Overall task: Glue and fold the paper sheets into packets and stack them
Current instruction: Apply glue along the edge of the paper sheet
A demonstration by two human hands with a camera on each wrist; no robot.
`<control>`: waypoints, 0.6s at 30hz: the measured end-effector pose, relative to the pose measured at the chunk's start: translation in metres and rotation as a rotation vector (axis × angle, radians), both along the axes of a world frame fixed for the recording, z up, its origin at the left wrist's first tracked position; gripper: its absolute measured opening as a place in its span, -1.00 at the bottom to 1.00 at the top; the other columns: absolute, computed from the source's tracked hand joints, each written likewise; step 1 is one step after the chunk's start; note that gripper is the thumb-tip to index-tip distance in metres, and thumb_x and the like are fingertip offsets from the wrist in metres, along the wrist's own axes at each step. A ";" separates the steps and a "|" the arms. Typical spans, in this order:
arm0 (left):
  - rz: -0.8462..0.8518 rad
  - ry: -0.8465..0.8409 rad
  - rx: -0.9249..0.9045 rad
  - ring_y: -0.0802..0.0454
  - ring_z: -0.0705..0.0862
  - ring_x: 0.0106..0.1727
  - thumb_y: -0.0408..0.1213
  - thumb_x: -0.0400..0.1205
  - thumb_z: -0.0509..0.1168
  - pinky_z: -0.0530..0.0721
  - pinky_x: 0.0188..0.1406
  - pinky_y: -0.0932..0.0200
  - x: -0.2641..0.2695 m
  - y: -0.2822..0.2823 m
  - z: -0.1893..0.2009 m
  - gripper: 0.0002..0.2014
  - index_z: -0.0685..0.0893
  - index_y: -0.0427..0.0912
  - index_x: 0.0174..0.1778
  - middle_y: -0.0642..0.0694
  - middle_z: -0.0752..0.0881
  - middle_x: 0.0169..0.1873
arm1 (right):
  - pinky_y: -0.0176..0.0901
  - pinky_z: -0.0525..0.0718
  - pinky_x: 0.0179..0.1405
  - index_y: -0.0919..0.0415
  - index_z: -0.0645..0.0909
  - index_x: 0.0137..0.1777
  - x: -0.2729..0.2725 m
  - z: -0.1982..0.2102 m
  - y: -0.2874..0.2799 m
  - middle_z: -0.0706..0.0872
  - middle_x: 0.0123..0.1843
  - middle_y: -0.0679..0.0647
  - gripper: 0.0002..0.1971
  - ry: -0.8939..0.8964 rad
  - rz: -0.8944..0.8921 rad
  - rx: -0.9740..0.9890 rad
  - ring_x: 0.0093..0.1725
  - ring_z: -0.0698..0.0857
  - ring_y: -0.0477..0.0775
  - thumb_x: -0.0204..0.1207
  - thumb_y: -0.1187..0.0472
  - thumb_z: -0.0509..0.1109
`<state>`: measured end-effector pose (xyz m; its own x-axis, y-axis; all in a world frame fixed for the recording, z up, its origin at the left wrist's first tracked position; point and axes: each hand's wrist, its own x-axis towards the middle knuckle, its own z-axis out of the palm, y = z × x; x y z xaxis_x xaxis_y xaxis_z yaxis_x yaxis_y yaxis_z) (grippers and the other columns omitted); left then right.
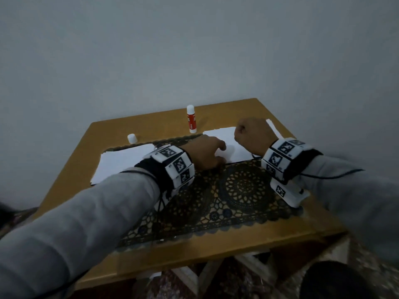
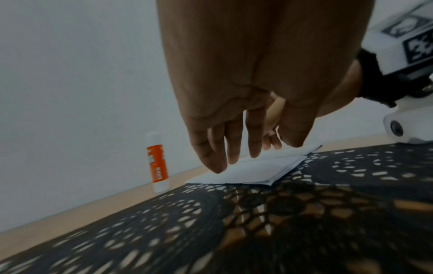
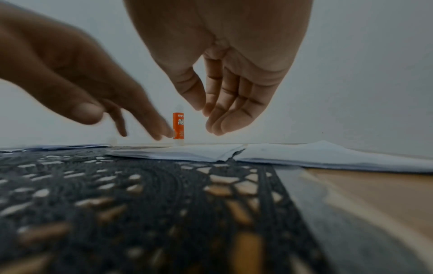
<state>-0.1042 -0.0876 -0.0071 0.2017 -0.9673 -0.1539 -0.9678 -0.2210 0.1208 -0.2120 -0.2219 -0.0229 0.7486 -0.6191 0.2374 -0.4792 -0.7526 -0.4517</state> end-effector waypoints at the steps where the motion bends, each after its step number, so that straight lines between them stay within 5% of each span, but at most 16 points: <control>1: -0.005 -0.015 0.022 -0.10 0.49 0.43 0.03 0.65 0.24 0.45 0.42 0.05 -0.002 -0.009 -0.003 -0.48 0.44 -0.10 0.51 -0.12 0.52 0.45 | -0.16 0.43 -0.27 0.09 0.46 -0.40 0.001 -0.001 -0.001 0.63 -0.24 0.03 -0.76 0.001 -0.003 0.013 -0.20 0.58 0.05 0.49 0.28 0.30; 8: -0.034 -0.043 -0.022 -0.05 0.60 0.17 -0.06 0.52 0.44 0.50 0.03 0.19 0.000 -0.034 -0.012 -0.63 0.66 -0.05 0.23 -0.07 0.67 0.15 | -0.10 0.66 -0.17 0.27 0.65 -0.19 -0.001 -0.001 -0.005 0.76 -0.17 0.13 -0.87 -0.070 -0.046 0.047 -0.12 0.70 0.12 0.49 0.28 0.28; 14: -0.093 -0.028 -0.112 0.01 0.71 0.03 -0.31 0.58 0.34 0.53 0.05 0.26 0.001 -0.030 -0.006 -0.83 0.80 -0.15 0.02 -0.06 0.79 0.05 | -0.06 0.69 -0.14 0.17 0.55 -0.30 -0.001 0.001 -0.005 0.75 -0.15 0.15 -0.86 -0.092 -0.058 0.096 -0.11 0.70 0.14 0.48 0.32 0.29; 16: -0.091 -0.041 -0.125 -0.02 0.72 0.03 -0.37 0.56 0.31 0.54 0.22 0.11 0.000 -0.026 -0.004 -0.83 0.80 -0.19 -0.03 -0.07 0.80 -0.01 | -0.09 0.66 -0.20 0.13 0.50 -0.34 0.000 0.001 -0.006 0.75 -0.16 0.15 -0.83 -0.088 -0.070 0.105 -0.12 0.71 0.15 0.47 0.33 0.27; 18: -0.079 -0.060 -0.136 -0.04 0.72 -0.02 -0.37 0.54 0.31 0.63 0.15 0.03 0.000 -0.018 0.000 -0.84 0.79 -0.22 -0.07 -0.09 0.80 -0.08 | -0.10 0.67 -0.21 0.14 0.52 -0.32 0.000 0.001 -0.007 0.75 -0.15 0.15 -0.84 -0.083 -0.079 0.111 -0.13 0.72 0.15 0.48 0.33 0.26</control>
<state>-0.1044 -0.1051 -0.0071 0.1290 -0.9916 -0.0102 -0.9879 -0.1294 0.0856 -0.2119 -0.2285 -0.0218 0.6770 -0.7012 0.2235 -0.4925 -0.6573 -0.5704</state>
